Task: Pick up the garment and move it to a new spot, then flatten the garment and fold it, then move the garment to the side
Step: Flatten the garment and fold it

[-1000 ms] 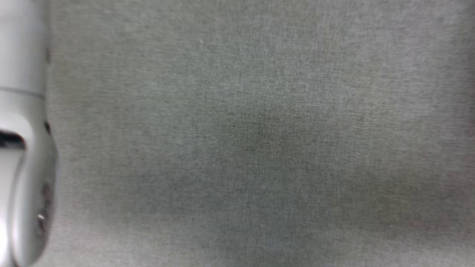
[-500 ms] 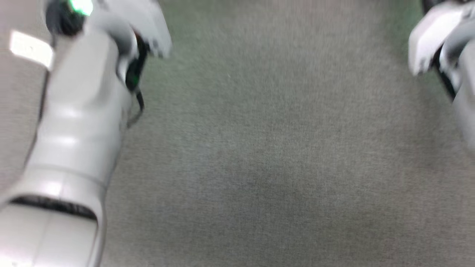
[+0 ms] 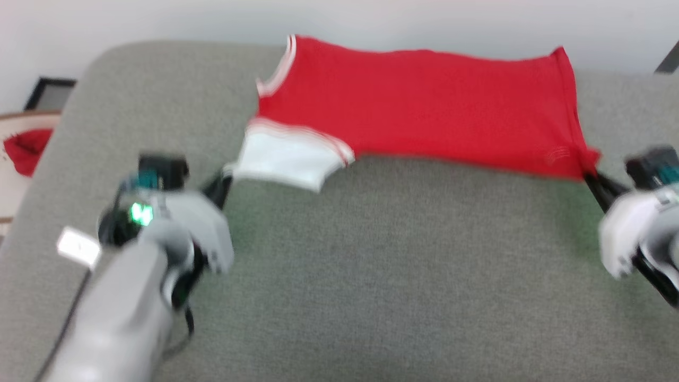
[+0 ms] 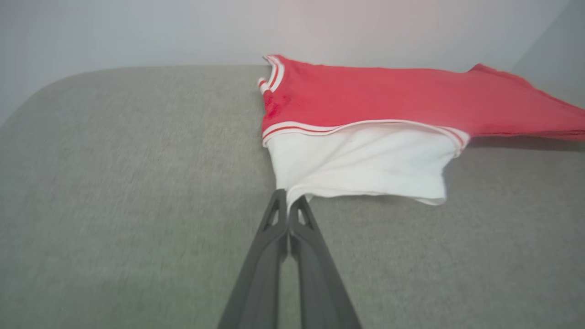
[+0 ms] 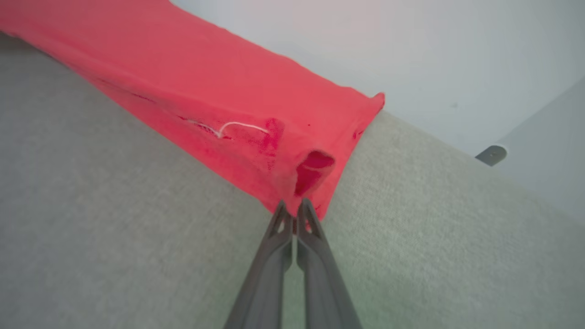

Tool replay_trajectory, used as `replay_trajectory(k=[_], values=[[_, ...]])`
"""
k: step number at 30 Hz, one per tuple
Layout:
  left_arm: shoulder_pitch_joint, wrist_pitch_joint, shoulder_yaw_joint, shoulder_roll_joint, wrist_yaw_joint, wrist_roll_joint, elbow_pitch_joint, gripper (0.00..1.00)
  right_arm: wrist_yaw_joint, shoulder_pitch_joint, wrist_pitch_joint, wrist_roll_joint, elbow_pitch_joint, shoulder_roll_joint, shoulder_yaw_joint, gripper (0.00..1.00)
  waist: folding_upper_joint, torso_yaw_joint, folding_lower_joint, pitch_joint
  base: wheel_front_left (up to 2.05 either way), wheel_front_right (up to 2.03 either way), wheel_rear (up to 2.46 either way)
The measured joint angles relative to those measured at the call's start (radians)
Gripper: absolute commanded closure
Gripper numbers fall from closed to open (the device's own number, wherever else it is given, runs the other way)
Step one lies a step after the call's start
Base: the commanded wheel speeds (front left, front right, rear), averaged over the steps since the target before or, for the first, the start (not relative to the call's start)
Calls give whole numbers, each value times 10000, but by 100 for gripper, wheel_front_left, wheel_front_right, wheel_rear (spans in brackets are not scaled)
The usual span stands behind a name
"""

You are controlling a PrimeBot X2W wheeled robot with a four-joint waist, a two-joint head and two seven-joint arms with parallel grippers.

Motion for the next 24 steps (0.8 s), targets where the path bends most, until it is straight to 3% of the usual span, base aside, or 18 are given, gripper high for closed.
replay_trajectory(k=[5,12,17,24], values=[[2408,920,130,660,938,-439,-2370,100,0,1745,708,1615,-2433,-1812,389,100,0,54,0,-615,0,0,0],[6061,2516,504,1699,3049,-1177,-6470,100,0,4006,1526,2738,-5030,-3290,426,100,0,99,0,-969,0,0,0],[8097,3267,673,2119,4406,-1557,-8832,100,0,5283,1739,3003,-5885,-3678,-217,100,0,84,0,-906,0,0,0],[9520,3776,872,2569,5474,-1668,-10529,100,0,7011,2209,2997,-6727,-3578,-1348,100,0,25,0,-766,0,0,0]])
